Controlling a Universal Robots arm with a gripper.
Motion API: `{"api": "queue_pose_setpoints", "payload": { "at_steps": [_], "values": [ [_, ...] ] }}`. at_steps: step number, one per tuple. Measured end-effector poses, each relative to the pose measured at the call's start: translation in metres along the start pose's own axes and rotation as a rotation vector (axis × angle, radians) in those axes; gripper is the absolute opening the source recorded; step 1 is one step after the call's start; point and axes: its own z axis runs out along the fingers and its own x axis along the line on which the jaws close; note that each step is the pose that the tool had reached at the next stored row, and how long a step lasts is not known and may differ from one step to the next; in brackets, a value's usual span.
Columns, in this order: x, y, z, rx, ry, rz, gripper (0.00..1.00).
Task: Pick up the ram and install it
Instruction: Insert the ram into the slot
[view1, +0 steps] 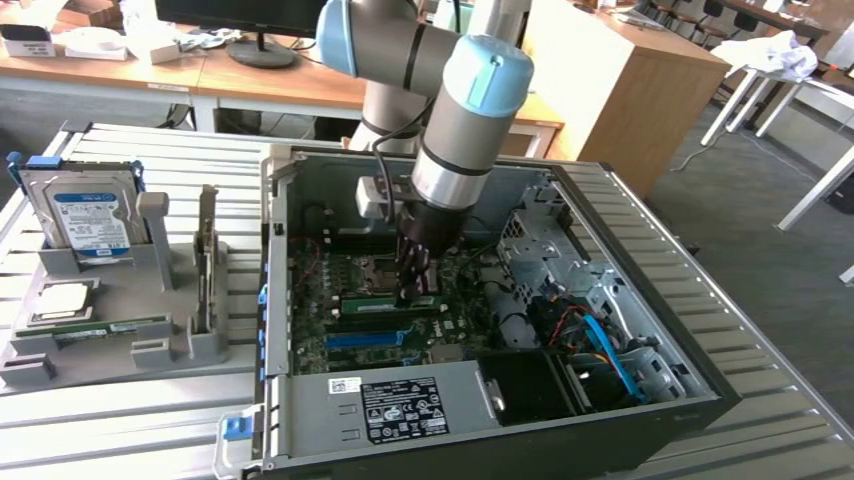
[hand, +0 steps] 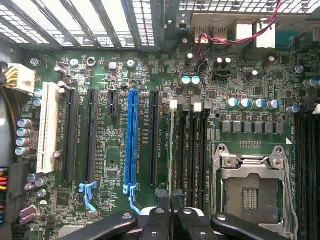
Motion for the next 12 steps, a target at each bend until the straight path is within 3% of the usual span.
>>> {"api": "queue_pose_setpoints", "payload": {
  "at_steps": [12],
  "values": [
    [0.0001, 0.0001, -0.0004, -0.0001, 0.0005, -0.004, 0.13]
  ]
}}
